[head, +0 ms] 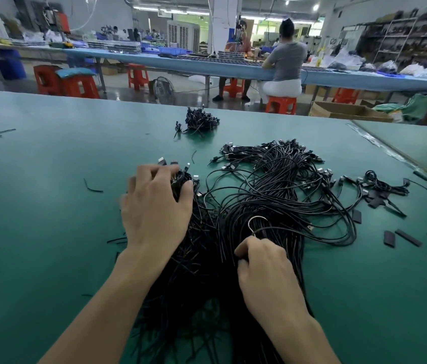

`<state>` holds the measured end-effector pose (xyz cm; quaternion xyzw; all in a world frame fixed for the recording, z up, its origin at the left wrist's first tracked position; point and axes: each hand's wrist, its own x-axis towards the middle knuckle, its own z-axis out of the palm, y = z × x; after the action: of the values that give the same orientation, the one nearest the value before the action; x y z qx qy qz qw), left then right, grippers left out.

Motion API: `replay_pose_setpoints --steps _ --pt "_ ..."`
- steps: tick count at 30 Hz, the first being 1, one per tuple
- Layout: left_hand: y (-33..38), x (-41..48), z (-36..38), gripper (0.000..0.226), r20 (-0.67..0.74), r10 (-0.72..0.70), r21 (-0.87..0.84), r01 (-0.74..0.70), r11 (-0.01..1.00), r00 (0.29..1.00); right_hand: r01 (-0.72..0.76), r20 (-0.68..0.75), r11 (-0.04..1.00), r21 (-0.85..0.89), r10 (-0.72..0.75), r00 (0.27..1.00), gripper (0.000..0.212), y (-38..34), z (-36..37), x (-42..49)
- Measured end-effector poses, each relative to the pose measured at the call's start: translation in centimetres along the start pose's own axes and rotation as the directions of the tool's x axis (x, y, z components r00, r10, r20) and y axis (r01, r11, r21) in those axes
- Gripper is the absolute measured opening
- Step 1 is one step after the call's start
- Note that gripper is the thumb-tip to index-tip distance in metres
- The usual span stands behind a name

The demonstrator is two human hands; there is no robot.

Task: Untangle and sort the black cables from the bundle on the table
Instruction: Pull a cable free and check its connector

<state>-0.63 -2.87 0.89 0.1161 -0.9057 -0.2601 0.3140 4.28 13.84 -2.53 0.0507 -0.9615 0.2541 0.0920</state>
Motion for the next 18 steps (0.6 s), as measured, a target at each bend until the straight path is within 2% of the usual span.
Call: replay_pose_setpoints --steps 2,3,6,8,9,10,11,12,15,16,18 --pt "0.6 -0.5 -0.6 0.025 -0.085 0.145 -0.012 -0.147 0.989 0.986 0.024 -0.092 0.989 0.145 -0.011 0.996 0.021 0.0 -0.6 0.3" --pt "0.9 -0.6 -0.9 0.021 -0.079 0.203 -0.066 -0.208 0.976 0.976 0.064 -0.141 0.971 0.229 -0.032 0.989 0.024 -0.2 -1.1 0.5" --pt "1.4 -1.1 -0.9 0.029 0.115 0.372 -0.289 -0.327 0.900 0.921 0.262 -0.245 0.860 0.438 -0.166 0.955 0.033 -1.7 -3.1 0.6" --pt "1.1 -1.5 -0.3 0.055 0.253 0.468 -0.538 -0.279 0.795 0.847 0.369 -0.241 0.734 0.570 -0.280 0.929 0.033 -3.3 -4.2 0.0" --pt "1.0 -1.7 0.0 0.063 0.306 0.481 -0.688 -0.159 0.709 0.821 0.395 -0.223 0.673 0.625 -0.331 0.917 0.031 -4.0 -4.6 -0.3" --pt "0.9 -2.0 0.3 0.061 0.351 0.466 -0.787 -0.014 0.617 0.812 0.403 -0.196 0.617 0.676 -0.376 0.905 0.030 -4.7 -4.9 -0.8" --pt "0.7 -2.4 0.7 0.054 0.367 0.425 -0.818 0.070 0.571 0.827 0.395 -0.158 0.573 0.718 -0.418 0.894 0.028 -5.3 -5.1 -1.2" --pt "0.7 -2.8 1.2 0.047 0.327 0.387 -0.823 0.059 0.565 0.862 0.372 -0.103 0.544 0.752 -0.460 0.882 0.027 -5.8 -5.3 -1.6" --pt "1.5 -3.1 1.8 0.023 0.134 0.317 -0.710 -0.132 0.691 0.939 0.225 0.075 0.445 0.867 -0.563 0.823 0.023 -6.3 -6.4 -2.4" --pt "1.9 -2.8 1.7 0.020 0.084 0.260 -0.718 -0.122 0.685 0.962 0.166 0.114 0.396 0.903 -0.593 0.797 0.022 -6.2 -7.0 -2.6" --pt "1.8 -1.6 1.0 0.027 -0.052 -0.047 -0.838 -0.018 0.546 0.998 0.107 0.141 0.348 0.931 -0.616 0.775 0.020 -5.8 -8.3 -2.5"
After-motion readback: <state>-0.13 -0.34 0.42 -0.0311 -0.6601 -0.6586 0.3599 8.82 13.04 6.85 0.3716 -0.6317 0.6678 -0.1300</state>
